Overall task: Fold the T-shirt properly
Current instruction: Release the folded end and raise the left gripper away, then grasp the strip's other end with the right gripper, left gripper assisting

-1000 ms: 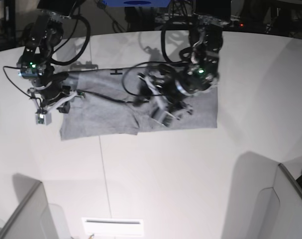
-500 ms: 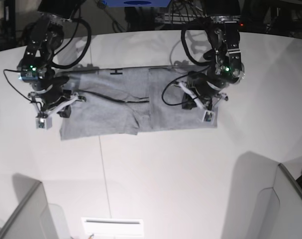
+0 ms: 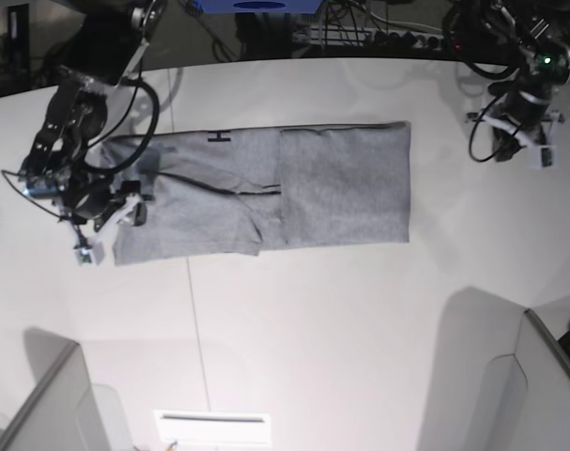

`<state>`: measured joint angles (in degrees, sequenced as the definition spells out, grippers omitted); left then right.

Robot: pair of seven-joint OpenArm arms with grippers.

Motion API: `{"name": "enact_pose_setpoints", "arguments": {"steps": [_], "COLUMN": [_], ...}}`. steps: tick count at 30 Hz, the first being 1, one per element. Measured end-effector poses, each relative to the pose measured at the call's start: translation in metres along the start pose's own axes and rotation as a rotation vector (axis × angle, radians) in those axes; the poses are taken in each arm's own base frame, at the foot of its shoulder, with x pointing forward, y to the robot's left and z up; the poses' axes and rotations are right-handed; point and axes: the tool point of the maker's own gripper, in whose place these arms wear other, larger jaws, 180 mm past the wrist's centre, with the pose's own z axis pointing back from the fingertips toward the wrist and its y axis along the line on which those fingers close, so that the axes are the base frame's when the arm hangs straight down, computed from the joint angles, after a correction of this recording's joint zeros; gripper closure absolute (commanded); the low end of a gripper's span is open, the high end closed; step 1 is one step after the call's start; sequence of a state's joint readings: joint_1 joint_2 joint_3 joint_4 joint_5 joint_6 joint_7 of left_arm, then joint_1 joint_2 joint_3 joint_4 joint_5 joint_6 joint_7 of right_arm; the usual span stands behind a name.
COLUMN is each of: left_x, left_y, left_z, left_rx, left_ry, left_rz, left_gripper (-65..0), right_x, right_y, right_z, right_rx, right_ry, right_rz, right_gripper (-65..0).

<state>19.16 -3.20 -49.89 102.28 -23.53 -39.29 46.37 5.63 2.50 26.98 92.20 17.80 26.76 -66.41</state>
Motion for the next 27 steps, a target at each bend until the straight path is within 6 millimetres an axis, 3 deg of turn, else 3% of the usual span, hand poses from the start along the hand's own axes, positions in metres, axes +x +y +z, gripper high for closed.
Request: {"name": "enact_pose_setpoints", "arguments": {"steps": [3,6,8,14,20,27], "left_x": [-0.016,-0.033,-0.041,-0.039,-0.039,-0.042], "left_y": [0.028,0.044,0.045,0.041,0.041,0.041], "left_z": [0.010,0.012,0.012,0.010,0.010,0.011], "left_rx": [0.069,0.104,0.106,0.094,0.094,0.095], "left_ry": [0.015,0.040,0.061,0.049,0.049,0.058], "left_rz": [0.063,0.125,0.138,0.145,0.145,0.143], "left_gripper": [0.0,0.0,0.0,0.0,0.0,0.0], "right_x": [-0.004,-0.022,-0.032,-0.031,-0.027,-0.024], "right_y": [-0.028,-0.037,-0.041,-0.053,-0.045,-0.037], "right_z": [-0.004,-0.015,-0.022,-0.024,-0.028,-0.035], "right_rx": [-0.010,0.055,0.084,0.104,0.164,0.300], "right_ry": [0.019,0.101,0.151,0.125,0.140,0.084], "right_rz": [-0.099,-0.092,-0.119,-0.212,-0.191,-0.312], "right_gripper": [-30.0,-30.0,-30.0,-33.6,-34.1,-34.2]}}
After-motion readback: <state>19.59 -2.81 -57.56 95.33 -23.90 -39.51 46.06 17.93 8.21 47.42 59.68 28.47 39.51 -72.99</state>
